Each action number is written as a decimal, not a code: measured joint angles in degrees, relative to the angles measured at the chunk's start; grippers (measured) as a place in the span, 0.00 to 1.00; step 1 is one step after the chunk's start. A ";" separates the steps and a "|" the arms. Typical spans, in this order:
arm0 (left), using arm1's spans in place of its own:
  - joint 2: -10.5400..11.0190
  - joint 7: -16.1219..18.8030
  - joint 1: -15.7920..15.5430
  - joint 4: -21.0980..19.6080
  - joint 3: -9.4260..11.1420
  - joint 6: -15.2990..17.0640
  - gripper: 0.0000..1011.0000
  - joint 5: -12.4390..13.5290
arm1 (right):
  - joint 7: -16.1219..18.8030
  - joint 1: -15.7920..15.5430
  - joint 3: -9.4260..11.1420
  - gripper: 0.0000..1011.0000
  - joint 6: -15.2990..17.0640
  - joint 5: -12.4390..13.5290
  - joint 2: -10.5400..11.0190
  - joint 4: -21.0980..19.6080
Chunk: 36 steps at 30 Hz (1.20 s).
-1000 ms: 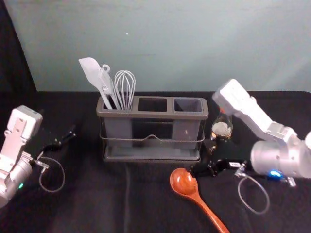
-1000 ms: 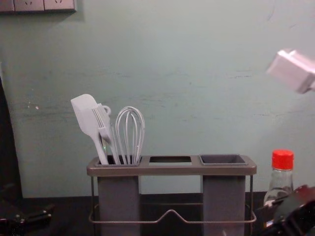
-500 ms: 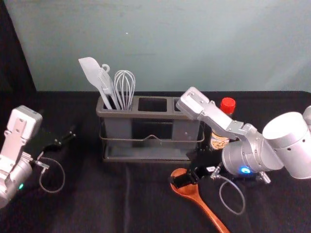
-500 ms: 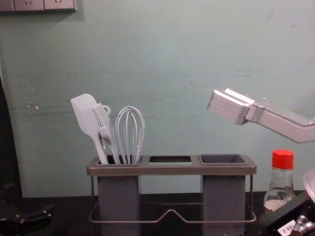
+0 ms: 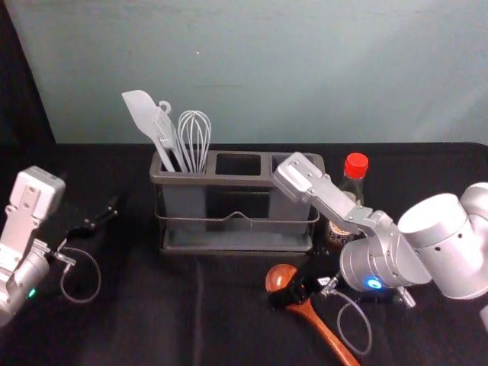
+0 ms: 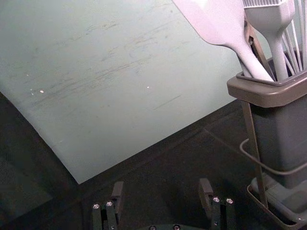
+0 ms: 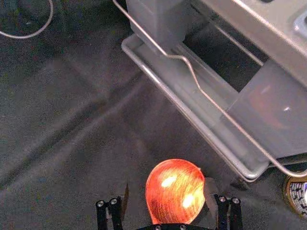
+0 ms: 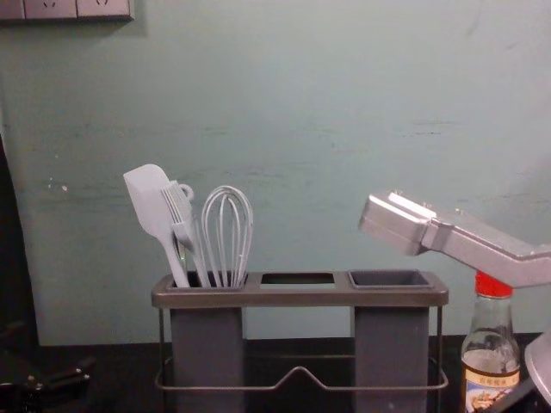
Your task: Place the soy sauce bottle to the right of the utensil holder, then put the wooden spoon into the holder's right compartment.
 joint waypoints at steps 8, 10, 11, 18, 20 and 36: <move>0.00 0.00 0.00 0.00 0.00 0.00 1.00 0.00 | -0.47 -1.51 0.87 0.99 1.67 -0.81 -0.43 -1.08; 0.00 0.00 0.00 0.00 0.00 0.00 1.00 0.00 | -0.66 -1.99 1.26 0.99 1.93 -1.13 -0.59 -1.18; 0.00 0.00 0.00 0.00 0.00 0.00 1.00 0.00 | -0.79 -2.16 1.44 0.99 1.97 -1.20 -0.64 -1.20; 0.00 0.00 0.00 0.00 0.00 0.00 1.00 0.00 | -1.35 -3.85 3.01 0.99 1.96 -1.92 -1.24 -1.43; 0.00 0.00 0.00 0.00 0.00 0.00 1.00 0.00 | -1.36 -4.10 3.25 0.99 1.86 -2.04 -1.40 -1.43; 0.00 0.00 0.00 0.00 0.00 0.00 1.00 0.00 | -1.30 -4.85 4.83 0.99 0.76 -3.82 -2.89 0.06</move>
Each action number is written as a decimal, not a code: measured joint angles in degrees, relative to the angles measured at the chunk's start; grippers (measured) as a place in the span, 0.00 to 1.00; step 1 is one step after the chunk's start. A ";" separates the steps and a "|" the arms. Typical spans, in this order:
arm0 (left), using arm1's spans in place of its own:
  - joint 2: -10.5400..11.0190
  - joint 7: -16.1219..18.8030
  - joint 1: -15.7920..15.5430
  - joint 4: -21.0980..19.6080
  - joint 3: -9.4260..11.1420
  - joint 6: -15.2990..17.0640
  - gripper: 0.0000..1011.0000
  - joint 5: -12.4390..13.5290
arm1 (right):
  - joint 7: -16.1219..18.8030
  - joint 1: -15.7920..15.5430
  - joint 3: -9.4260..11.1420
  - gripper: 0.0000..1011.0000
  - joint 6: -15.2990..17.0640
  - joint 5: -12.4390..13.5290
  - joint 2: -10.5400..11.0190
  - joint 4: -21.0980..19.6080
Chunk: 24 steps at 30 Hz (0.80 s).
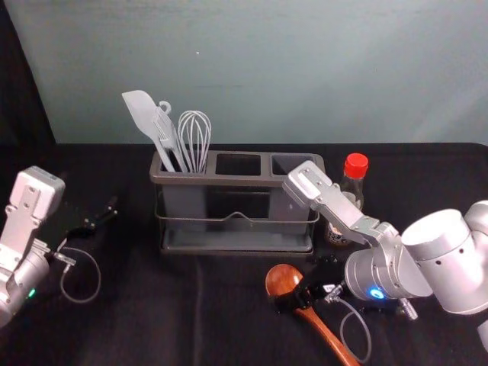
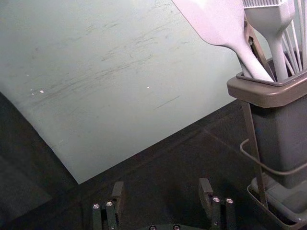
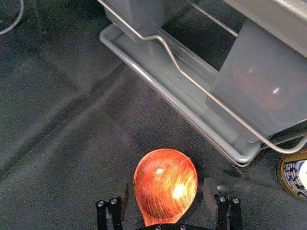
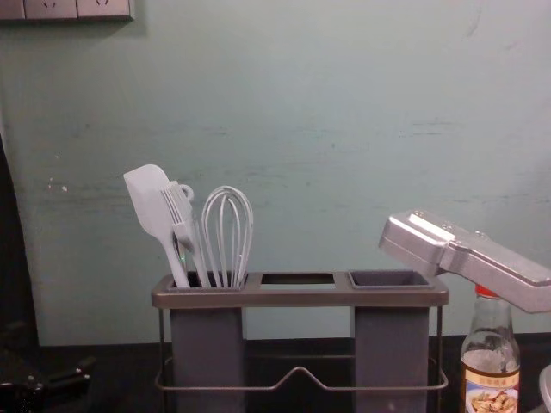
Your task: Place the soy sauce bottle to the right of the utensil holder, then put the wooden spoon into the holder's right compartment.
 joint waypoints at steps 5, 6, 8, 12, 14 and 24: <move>0.00 0.00 0.00 0.00 0.00 0.00 1.00 0.00 | 0.40 0.04 0.10 0.99 -0.18 -0.57 -0.39 0.55; 0.00 0.00 0.00 0.00 0.00 0.00 1.00 0.00 | 0.57 0.11 0.12 0.99 -0.24 -0.76 -0.52 0.78; 0.00 0.00 0.00 0.00 0.00 0.00 1.00 0.00 | 0.74 0.23 0.12 0.99 -0.32 -0.93 -0.70 1.09; 0.00 0.00 0.00 0.00 0.00 0.00 1.00 0.00 | 1.22 0.54 0.11 0.99 -0.58 -1.51 -1.28 2.13; 0.00 0.00 0.00 0.00 0.00 0.00 1.00 0.00 | 1.32 0.63 0.09 0.99 -0.71 -1.72 -1.46 2.45; 0.00 0.00 0.00 0.00 0.00 0.00 1.00 0.00 | 2.45 1.01 -0.01 0.99 -1.64 -3.02 -2.47 4.12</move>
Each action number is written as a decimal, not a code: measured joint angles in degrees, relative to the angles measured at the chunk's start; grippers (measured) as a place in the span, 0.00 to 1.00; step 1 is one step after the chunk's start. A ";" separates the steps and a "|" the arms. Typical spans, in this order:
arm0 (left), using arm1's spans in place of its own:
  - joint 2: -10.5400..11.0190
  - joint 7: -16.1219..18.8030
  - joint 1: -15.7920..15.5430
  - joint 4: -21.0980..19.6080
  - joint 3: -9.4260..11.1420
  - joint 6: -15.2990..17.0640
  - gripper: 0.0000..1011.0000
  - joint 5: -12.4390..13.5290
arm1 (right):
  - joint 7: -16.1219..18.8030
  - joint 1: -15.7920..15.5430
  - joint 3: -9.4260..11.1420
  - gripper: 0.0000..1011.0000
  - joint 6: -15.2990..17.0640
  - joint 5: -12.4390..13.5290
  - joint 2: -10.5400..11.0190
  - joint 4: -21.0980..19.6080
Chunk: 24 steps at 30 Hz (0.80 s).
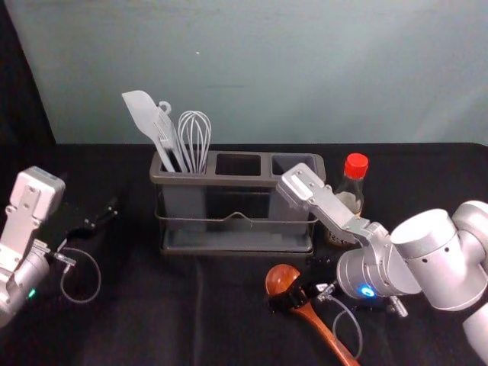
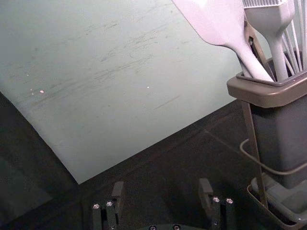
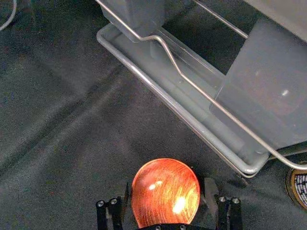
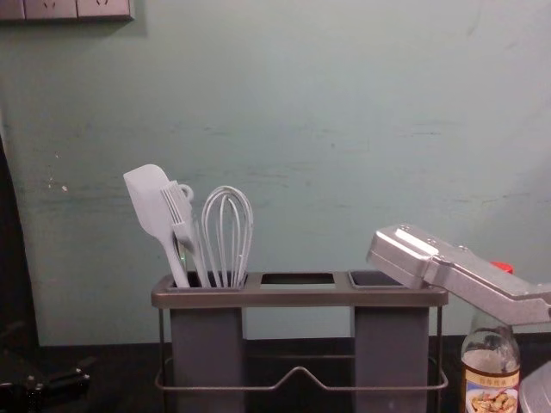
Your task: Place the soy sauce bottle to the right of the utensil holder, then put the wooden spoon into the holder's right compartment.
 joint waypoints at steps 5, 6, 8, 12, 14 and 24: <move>0.00 0.00 0.00 0.00 0.00 0.00 1.00 0.00 | 0.39 0.16 -0.17 0.99 -0.31 -0.67 -0.28 0.31; 0.00 0.00 0.00 0.00 0.00 0.00 1.00 0.00 | 0.47 0.21 -0.23 0.99 -0.36 -0.81 -0.32 0.39; 0.00 0.00 0.00 0.00 0.00 0.00 1.00 0.00 | 0.61 0.32 -0.38 0.99 -0.48 -1.26 -0.43 0.59; 0.00 0.00 0.00 0.00 0.00 0.00 1.00 0.00 | 0.82 0.42 -0.59 0.99 -0.69 -1.99 -0.58 0.88; 0.00 0.00 0.00 0.00 0.00 0.00 1.00 0.00 | 0.92 0.43 -0.69 0.99 -0.83 -2.39 -0.61 0.93; 0.00 0.00 0.00 0.00 0.00 0.00 1.00 0.00 | 0.99 0.39 -0.77 0.99 -0.95 -2.74 -0.61 0.93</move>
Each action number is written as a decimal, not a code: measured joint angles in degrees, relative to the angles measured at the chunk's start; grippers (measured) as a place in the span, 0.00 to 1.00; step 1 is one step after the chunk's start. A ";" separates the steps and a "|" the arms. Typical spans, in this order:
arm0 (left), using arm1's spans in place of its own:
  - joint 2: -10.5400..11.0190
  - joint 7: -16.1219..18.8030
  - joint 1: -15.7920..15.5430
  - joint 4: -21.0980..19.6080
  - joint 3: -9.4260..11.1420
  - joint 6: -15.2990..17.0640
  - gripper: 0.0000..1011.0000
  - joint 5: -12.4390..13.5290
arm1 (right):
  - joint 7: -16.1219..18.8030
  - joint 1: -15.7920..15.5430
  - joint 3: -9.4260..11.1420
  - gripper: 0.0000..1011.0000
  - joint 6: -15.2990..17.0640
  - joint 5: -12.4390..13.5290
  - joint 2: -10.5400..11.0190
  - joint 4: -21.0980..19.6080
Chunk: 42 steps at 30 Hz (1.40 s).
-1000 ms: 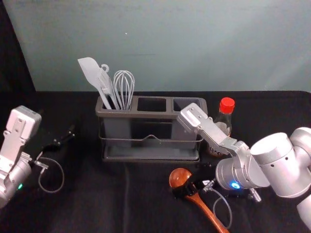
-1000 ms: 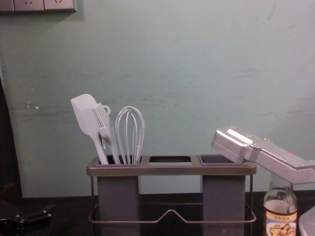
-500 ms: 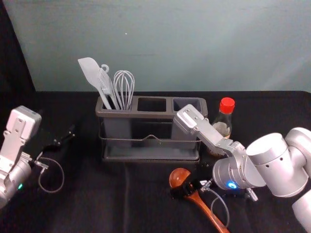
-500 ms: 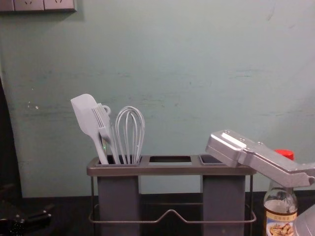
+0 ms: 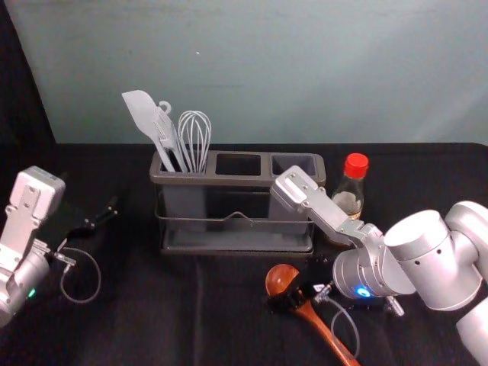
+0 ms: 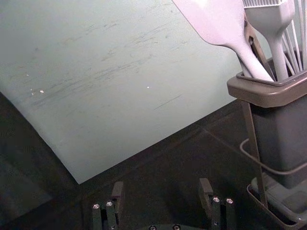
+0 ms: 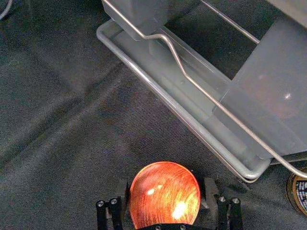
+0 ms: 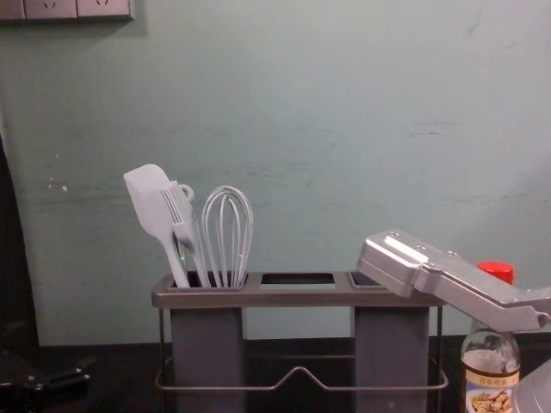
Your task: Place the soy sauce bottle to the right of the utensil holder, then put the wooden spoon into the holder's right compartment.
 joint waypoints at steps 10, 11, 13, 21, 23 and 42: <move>0.00 0.00 0.00 0.00 0.00 0.00 1.00 0.00 | -0.03 -0.02 0.04 0.99 0.06 0.19 0.03 -0.01; 0.00 0.00 0.00 0.00 0.00 0.00 1.00 0.00 | -0.03 -0.02 0.05 0.99 0.07 0.21 0.04 -0.02; 0.00 0.00 0.00 0.00 0.00 0.00 1.00 0.00 | -0.03 -0.02 0.05 0.98 0.07 0.22 0.04 -0.03; 0.00 0.00 0.00 0.00 0.00 0.00 1.00 0.00 | -0.04 -0.01 0.05 0.83 0.11 0.26 0.04 -0.07; 0.00 0.00 0.00 0.00 0.00 0.00 1.00 0.00 | -0.04 -0.02 0.05 0.83 0.12 0.27 0.04 -0.07; 0.00 0.00 0.00 0.00 0.00 0.00 1.00 0.00 | -0.92 -7.56 8.23 0.83 -11.68 2.25 2.73 -11.03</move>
